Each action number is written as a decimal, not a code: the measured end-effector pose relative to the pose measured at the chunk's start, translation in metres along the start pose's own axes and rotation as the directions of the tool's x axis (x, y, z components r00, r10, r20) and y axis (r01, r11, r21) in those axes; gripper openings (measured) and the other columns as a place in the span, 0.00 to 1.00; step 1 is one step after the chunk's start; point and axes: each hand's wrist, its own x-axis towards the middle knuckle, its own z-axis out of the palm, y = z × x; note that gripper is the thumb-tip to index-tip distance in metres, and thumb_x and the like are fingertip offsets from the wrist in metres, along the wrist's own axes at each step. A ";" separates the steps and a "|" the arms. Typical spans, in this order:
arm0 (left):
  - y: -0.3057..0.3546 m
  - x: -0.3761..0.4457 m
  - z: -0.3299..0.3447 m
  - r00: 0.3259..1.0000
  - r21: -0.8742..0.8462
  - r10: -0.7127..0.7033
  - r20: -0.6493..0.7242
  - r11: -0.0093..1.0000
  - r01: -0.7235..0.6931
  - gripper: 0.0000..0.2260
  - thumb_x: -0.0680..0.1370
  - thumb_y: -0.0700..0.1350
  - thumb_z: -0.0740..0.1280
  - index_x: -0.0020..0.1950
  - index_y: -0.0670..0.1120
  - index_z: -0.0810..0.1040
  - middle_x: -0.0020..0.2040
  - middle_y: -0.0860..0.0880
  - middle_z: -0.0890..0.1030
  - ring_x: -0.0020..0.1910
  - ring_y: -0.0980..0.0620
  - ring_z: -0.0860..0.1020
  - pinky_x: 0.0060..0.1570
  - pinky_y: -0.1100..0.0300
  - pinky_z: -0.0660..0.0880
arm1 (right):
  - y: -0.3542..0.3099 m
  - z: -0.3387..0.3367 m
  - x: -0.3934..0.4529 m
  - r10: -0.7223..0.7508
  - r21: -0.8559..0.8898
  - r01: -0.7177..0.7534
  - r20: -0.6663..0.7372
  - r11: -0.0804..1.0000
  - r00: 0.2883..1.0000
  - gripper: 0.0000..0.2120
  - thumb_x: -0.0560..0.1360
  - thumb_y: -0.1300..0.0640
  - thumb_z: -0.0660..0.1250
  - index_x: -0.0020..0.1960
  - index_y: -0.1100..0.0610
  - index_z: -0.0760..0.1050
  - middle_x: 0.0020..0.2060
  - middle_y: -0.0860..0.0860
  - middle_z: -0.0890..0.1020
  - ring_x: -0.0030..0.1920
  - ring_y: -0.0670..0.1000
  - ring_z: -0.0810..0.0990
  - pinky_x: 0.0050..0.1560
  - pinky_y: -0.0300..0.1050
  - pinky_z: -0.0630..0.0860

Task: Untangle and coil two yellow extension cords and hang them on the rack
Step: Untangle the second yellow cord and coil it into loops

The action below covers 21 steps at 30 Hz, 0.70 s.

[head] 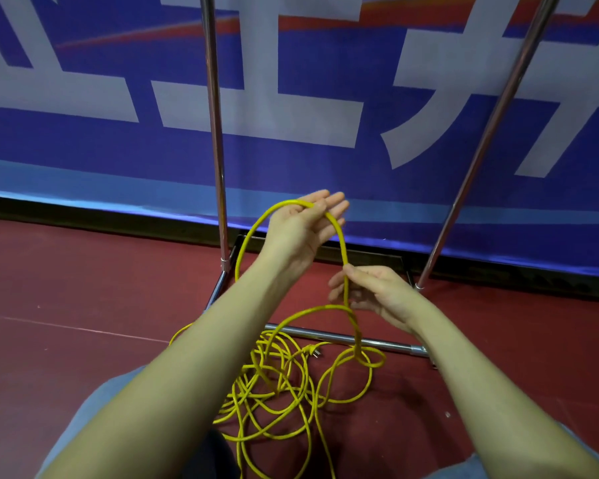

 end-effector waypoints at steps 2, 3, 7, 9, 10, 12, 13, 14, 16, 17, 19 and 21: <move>0.009 0.003 -0.003 0.999 -0.080 0.023 -0.043 0.996 -0.026 0.08 0.81 0.34 0.56 0.59 0.38 0.69 0.52 0.42 0.79 0.55 0.44 0.78 0.48 0.57 0.79 | 0.003 -0.002 0.000 -0.002 0.026 0.001 0.017 1.000 1.000 0.10 0.78 0.58 0.60 0.47 0.60 0.78 0.38 0.53 0.84 0.37 0.50 0.82 0.44 0.41 0.78; 0.012 0.004 -0.005 0.997 -0.123 0.031 -0.069 0.992 -0.039 0.08 0.81 0.34 0.56 0.59 0.38 0.69 0.51 0.42 0.80 0.56 0.44 0.78 0.48 0.57 0.79 | 0.003 -0.003 0.000 -0.021 0.046 0.020 0.016 0.999 1.000 0.08 0.78 0.60 0.60 0.47 0.60 0.78 0.38 0.53 0.84 0.37 0.51 0.83 0.44 0.42 0.79; 0.004 0.003 -0.013 0.995 -0.075 0.021 -0.097 0.997 -0.028 0.06 0.81 0.37 0.59 0.57 0.39 0.70 0.49 0.44 0.81 0.50 0.48 0.81 0.47 0.57 0.79 | -0.001 -0.001 0.003 -0.075 0.055 0.077 -0.042 0.996 0.996 0.07 0.77 0.66 0.61 0.47 0.62 0.78 0.35 0.54 0.84 0.36 0.52 0.84 0.40 0.42 0.81; -0.010 -0.003 -0.012 0.999 0.102 -0.037 -0.036 0.994 0.041 0.03 0.79 0.36 0.61 0.52 0.40 0.73 0.46 0.45 0.82 0.45 0.49 0.82 0.48 0.57 0.79 | -0.002 0.000 0.003 -0.089 0.067 0.094 -0.074 0.993 0.993 0.07 0.77 0.66 0.61 0.47 0.61 0.78 0.35 0.53 0.84 0.36 0.51 0.84 0.39 0.42 0.82; -0.015 -0.004 -0.010 0.999 0.156 -0.049 -0.011 0.987 0.050 0.03 0.79 0.35 0.61 0.50 0.40 0.73 0.43 0.45 0.83 0.43 0.50 0.83 0.47 0.58 0.79 | -0.003 0.000 0.003 -0.096 0.084 0.103 -0.084 0.991 0.992 0.07 0.77 0.66 0.61 0.48 0.61 0.78 0.35 0.53 0.84 0.36 0.51 0.84 0.39 0.43 0.82; -0.018 -0.002 -0.009 0.999 0.170 -0.027 -0.018 0.985 0.030 0.05 0.80 0.34 0.59 0.48 0.39 0.74 0.40 0.45 0.84 0.39 0.51 0.84 0.44 0.58 0.80 | -0.006 -0.001 0.003 -0.102 0.128 0.110 -0.071 0.986 0.992 0.07 0.76 0.65 0.62 0.49 0.62 0.78 0.36 0.54 0.84 0.37 0.51 0.84 0.40 0.43 0.82; -0.016 0.000 -0.009 0.999 0.154 -0.011 -0.033 0.988 0.016 0.06 0.80 0.34 0.59 0.48 0.38 0.74 0.40 0.45 0.84 0.39 0.52 0.84 0.44 0.58 0.80 | -0.006 -0.001 0.003 -0.098 0.128 0.105 -0.054 0.986 0.994 0.07 0.76 0.65 0.62 0.50 0.62 0.78 0.37 0.54 0.84 0.38 0.52 0.84 0.41 0.43 0.82; -0.012 0.003 -0.009 0.999 0.136 0.009 -0.046 0.991 -0.003 0.06 0.81 0.35 0.58 0.48 0.38 0.74 0.41 0.44 0.83 0.39 0.52 0.84 0.43 0.59 0.80 | -0.006 -0.002 0.002 -0.094 0.087 0.097 -0.039 0.991 0.995 0.06 0.76 0.65 0.62 0.50 0.63 0.78 0.37 0.54 0.84 0.38 0.51 0.84 0.41 0.41 0.81; -0.005 0.008 -0.012 0.997 0.106 0.052 -0.065 0.993 -0.045 0.06 0.81 0.36 0.58 0.49 0.38 0.74 0.44 0.43 0.82 0.40 0.52 0.83 0.43 0.59 0.80 | -0.003 -0.003 0.002 -0.093 -0.055 0.091 -0.035 0.994 0.995 0.05 0.75 0.67 0.64 0.47 0.63 0.78 0.35 0.53 0.84 0.36 0.49 0.84 0.40 0.37 0.79; -0.003 0.009 -0.014 0.995 0.099 0.068 -0.076 0.993 -0.061 0.06 0.81 0.36 0.58 0.49 0.39 0.74 0.44 0.43 0.82 0.40 0.52 0.83 0.43 0.60 0.80 | -0.002 -0.004 0.002 -0.103 -0.090 0.098 -0.060 0.991 0.993 0.05 0.75 0.68 0.65 0.45 0.63 0.79 0.33 0.53 0.84 0.34 0.49 0.84 0.39 0.37 0.79; -0.001 0.011 -0.018 0.988 0.101 0.092 -0.123 0.992 -0.080 0.06 0.81 0.37 0.58 0.49 0.39 0.74 0.44 0.44 0.82 0.42 0.51 0.83 0.44 0.60 0.81 | -0.003 -0.007 0.002 -0.142 -0.088 0.130 -0.147 0.988 0.979 0.05 0.74 0.68 0.65 0.43 0.62 0.79 0.31 0.54 0.84 0.32 0.49 0.83 0.37 0.37 0.79; -0.002 0.013 -0.025 0.975 0.135 0.111 -0.193 0.987 -0.086 0.06 0.82 0.37 0.59 0.49 0.40 0.74 0.46 0.44 0.82 0.43 0.51 0.83 0.42 0.60 0.81 | -0.005 -0.010 0.002 -0.201 -0.092 0.185 -0.216 0.978 0.955 0.06 0.74 0.67 0.66 0.42 0.61 0.80 0.32 0.54 0.84 0.32 0.50 0.83 0.38 0.39 0.80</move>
